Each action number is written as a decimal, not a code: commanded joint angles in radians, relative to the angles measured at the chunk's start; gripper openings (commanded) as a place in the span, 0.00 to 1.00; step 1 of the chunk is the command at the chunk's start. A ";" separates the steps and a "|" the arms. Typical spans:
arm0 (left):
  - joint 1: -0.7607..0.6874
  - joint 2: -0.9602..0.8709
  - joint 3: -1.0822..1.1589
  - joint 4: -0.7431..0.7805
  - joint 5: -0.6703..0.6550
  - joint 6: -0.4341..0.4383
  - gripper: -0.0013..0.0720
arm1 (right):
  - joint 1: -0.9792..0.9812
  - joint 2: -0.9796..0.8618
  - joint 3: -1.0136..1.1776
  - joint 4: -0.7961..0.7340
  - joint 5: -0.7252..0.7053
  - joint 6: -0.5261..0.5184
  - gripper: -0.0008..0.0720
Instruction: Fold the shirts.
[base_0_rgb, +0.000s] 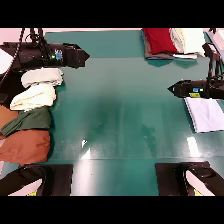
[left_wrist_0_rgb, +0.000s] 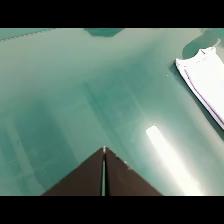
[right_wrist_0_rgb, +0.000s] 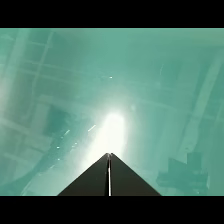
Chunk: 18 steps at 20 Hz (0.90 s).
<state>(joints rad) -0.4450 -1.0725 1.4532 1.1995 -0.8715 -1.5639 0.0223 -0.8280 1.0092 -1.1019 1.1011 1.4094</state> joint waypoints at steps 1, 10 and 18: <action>0.000 0.001 0.001 0.000 0.000 0.000 0.06 | 0.001 0.000 0.001 0.001 0.000 0.000 0.04; 0.000 0.001 0.001 0.000 0.000 0.000 0.06 | 0.001 0.000 0.001 0.001 0.002 0.000 0.04; 0.032 -0.012 0.001 0.372 0.108 -0.026 0.68 | 0.001 0.000 0.001 0.003 0.002 0.000 0.04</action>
<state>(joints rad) -0.4339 -1.0760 1.4532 1.3296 -0.7998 -1.5387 0.0223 -0.8280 1.0092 -1.1000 1.1027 1.4090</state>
